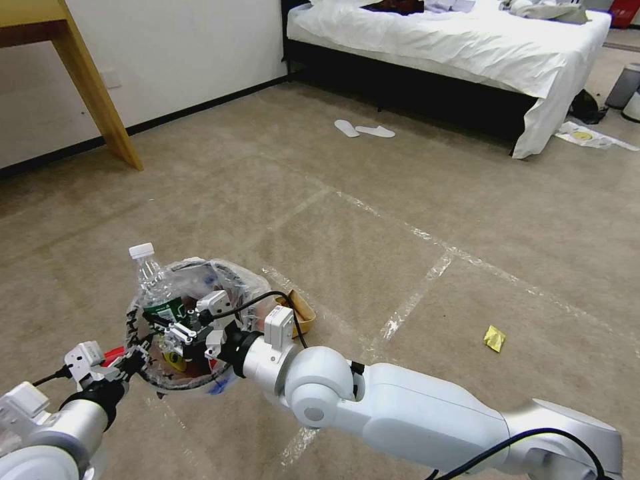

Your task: Pick up the trash bin and place the garbage on the floor into it.

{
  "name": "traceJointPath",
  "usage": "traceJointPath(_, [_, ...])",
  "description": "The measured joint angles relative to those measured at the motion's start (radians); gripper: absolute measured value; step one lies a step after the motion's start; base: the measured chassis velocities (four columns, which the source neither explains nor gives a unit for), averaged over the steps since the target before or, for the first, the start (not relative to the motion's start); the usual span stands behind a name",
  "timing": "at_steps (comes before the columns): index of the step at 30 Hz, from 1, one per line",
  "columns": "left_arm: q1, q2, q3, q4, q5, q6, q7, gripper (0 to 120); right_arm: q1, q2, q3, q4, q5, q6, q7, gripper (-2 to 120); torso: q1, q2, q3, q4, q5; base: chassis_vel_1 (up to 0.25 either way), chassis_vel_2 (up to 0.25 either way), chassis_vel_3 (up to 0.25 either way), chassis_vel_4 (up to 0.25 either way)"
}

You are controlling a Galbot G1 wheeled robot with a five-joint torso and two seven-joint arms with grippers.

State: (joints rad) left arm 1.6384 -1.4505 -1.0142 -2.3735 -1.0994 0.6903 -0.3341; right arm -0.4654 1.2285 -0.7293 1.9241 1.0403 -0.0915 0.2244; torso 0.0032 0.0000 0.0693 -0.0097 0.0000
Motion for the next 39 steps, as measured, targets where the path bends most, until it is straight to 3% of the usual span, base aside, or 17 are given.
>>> traceJointPath(39, [0.015, -0.012, -0.016, -0.024, -0.017, 0.002, -0.006, 0, -0.017, 0.044, -0.029, -0.131, -0.083, 0.041, -0.019, 26, 0.000, 0.000, 0.000, 0.0001, 0.0000, 0.000, 0.000, 0.000, 0.000])
